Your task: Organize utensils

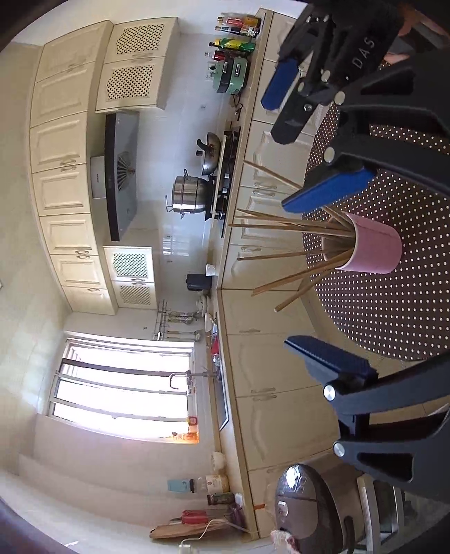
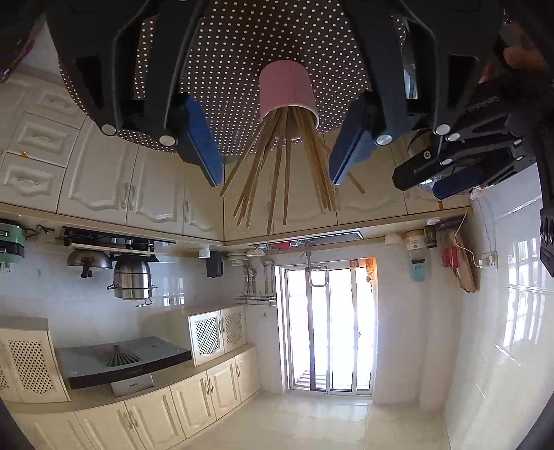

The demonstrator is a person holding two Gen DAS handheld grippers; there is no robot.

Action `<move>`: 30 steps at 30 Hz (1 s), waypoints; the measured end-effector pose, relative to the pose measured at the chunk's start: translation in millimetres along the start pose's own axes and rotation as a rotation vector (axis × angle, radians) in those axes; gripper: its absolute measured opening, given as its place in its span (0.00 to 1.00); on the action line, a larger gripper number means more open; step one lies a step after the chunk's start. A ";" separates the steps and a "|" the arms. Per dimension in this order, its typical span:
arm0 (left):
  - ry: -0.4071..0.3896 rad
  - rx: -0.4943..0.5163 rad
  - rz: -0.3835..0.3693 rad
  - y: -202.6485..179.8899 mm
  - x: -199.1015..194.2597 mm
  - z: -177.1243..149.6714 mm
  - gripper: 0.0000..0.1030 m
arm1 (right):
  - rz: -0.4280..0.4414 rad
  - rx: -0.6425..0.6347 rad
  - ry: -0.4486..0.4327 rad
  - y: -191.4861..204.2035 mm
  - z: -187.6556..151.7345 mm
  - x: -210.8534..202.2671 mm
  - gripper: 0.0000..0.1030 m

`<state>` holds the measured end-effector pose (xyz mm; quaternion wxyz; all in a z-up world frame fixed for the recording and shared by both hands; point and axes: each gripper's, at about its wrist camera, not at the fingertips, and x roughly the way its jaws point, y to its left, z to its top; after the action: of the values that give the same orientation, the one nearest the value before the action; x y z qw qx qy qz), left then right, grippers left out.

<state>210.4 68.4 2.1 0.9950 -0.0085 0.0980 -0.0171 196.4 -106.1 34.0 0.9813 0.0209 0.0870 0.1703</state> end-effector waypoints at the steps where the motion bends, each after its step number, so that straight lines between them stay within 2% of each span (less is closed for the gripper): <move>1: -0.004 0.011 0.000 -3.0 -7.4 -0.4 0.73 | -0.004 -0.003 0.002 1.9 1.3 -7.4 0.66; 6: -0.017 0.057 0.028 -16.4 -42.8 -1.5 0.75 | -0.021 -0.026 -0.002 12.9 3.8 -43.4 0.70; 19: -0.112 0.048 0.048 -27.9 -128.0 -2.3 0.76 | -0.117 -0.069 -0.069 36.0 -2.2 -124.3 0.77; 30: -0.143 0.052 0.066 -33.2 -177.5 -12.5 0.76 | -0.146 -0.064 -0.084 53.9 -12.5 -162.7 0.80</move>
<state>32.9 41.4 25.1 0.9994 0.0196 0.0263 0.0136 25.5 -110.2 52.2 0.9941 -0.0098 0.0415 0.1000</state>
